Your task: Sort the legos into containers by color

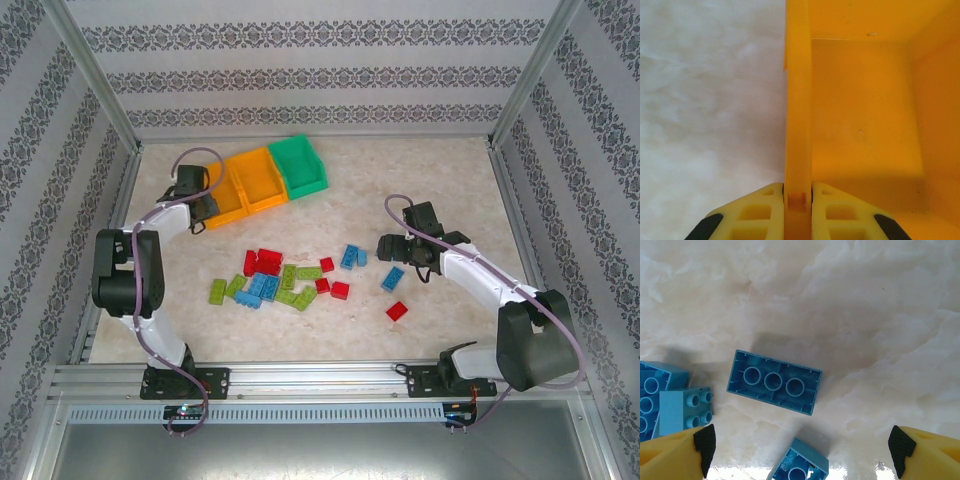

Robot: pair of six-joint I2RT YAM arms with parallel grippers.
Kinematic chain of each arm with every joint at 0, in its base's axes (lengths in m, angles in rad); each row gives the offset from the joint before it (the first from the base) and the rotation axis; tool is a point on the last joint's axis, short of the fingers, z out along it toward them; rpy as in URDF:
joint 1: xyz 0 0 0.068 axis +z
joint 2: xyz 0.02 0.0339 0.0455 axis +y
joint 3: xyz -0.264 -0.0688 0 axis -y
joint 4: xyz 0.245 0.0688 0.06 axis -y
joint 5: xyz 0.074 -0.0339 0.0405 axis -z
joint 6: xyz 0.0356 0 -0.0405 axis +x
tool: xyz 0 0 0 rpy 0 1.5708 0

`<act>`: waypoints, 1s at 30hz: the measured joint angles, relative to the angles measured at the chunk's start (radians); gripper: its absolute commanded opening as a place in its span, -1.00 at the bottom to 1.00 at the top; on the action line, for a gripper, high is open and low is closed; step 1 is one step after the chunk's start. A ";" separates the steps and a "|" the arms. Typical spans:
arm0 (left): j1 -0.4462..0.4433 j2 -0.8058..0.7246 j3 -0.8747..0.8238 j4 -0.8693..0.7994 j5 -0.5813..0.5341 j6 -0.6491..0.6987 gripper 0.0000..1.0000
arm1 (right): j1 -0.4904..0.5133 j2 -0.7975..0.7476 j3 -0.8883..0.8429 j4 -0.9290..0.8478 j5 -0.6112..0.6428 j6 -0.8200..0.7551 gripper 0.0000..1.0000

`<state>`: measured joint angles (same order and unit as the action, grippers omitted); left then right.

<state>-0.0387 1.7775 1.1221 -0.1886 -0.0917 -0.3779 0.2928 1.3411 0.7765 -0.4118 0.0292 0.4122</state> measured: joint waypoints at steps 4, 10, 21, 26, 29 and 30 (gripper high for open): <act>-0.093 0.000 0.000 0.000 -0.011 0.024 -0.81 | 0.002 0.027 0.000 -0.001 0.000 0.012 0.86; -0.197 0.000 0.005 -0.009 -0.026 0.034 -0.83 | 0.013 0.078 0.013 -0.008 0.000 0.037 0.86; -0.261 0.000 0.013 -0.013 -0.063 0.032 -0.82 | 0.044 0.159 0.068 0.005 0.000 0.069 0.91; -0.306 0.000 0.004 -0.012 -0.075 0.029 -0.81 | 0.044 0.210 0.095 0.006 0.002 0.080 0.92; -0.328 0.000 -0.002 -0.012 -0.083 0.025 -0.80 | 0.044 0.243 0.111 0.013 0.007 0.080 0.92; -0.332 0.000 -0.004 -0.009 -0.086 0.023 -0.80 | 0.044 0.253 0.115 0.015 0.008 0.081 0.92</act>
<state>-0.3710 1.7779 1.1179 -0.1978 -0.1776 -0.3550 0.3367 1.5936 0.8917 -0.3969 0.0376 0.4931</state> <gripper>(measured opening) 0.134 0.960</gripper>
